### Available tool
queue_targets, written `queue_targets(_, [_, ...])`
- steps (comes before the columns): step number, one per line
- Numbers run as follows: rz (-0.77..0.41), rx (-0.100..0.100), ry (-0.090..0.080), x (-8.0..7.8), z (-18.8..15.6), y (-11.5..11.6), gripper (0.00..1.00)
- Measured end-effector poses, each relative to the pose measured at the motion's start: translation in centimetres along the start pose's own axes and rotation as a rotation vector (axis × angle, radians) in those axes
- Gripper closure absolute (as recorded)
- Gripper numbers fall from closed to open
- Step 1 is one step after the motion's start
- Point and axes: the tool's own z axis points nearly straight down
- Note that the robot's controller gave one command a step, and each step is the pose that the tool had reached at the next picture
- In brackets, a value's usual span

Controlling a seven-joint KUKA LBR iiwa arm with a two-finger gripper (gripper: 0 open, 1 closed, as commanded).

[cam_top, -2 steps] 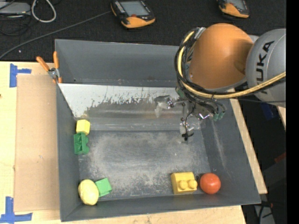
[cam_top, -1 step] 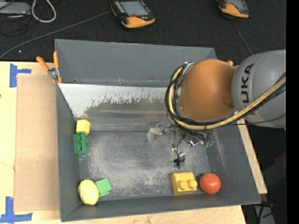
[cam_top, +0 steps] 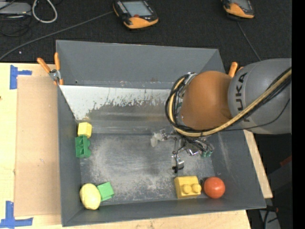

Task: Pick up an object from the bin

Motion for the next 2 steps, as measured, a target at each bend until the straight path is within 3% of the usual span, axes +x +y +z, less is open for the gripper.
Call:
queue_targets(1, [-0.17, -0.003, 0.005, 0.4, 0.3, 0.9, 0.0])
queue_targets(2, [-0.493, -0.004, 0.005, 5.1, 1.4, 0.9, 0.0])
